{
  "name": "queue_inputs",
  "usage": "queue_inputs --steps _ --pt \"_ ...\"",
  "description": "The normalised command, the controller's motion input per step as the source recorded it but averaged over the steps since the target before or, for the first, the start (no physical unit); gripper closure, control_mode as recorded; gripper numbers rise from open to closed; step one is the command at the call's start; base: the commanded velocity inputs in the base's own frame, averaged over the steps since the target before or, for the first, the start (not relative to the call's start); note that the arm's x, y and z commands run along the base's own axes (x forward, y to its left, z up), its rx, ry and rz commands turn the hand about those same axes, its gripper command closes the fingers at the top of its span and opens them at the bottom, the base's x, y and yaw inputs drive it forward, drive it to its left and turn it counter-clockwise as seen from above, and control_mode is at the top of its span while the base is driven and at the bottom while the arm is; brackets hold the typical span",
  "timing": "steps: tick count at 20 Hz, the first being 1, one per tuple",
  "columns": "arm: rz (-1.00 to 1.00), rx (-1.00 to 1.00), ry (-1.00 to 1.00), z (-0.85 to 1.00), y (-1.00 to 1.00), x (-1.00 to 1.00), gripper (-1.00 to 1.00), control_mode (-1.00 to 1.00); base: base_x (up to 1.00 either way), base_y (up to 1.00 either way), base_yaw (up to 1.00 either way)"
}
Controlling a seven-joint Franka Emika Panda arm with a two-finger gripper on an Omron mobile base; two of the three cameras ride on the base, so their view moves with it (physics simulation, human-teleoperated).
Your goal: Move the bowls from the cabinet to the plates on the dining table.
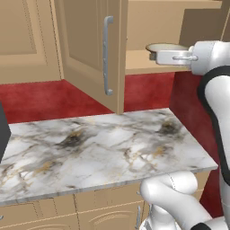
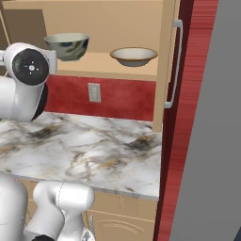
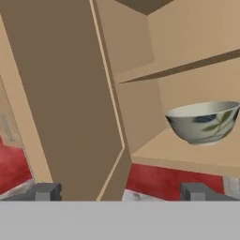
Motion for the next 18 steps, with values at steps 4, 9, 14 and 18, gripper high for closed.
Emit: queue_inputs --steps 4,9,14,18 --pt "0.0 0.03 0.0 0.0 0.12 0.43 -1.0 -1.0 0.0 0.0 0.0" --pt "0.07 0.04 0.07 0.0 0.15 0.32 -1.0 -1.0 0.0 0.0 0.0" --pt "0.14 0.03 0.1 0.0 0.09 0.23 -1.0 -1.0 0.0 0.0 0.0" --pt "0.11 0.0 0.05 -0.04 0.2 0.24 -1.0 -1.0 0.0 0.0 0.0"
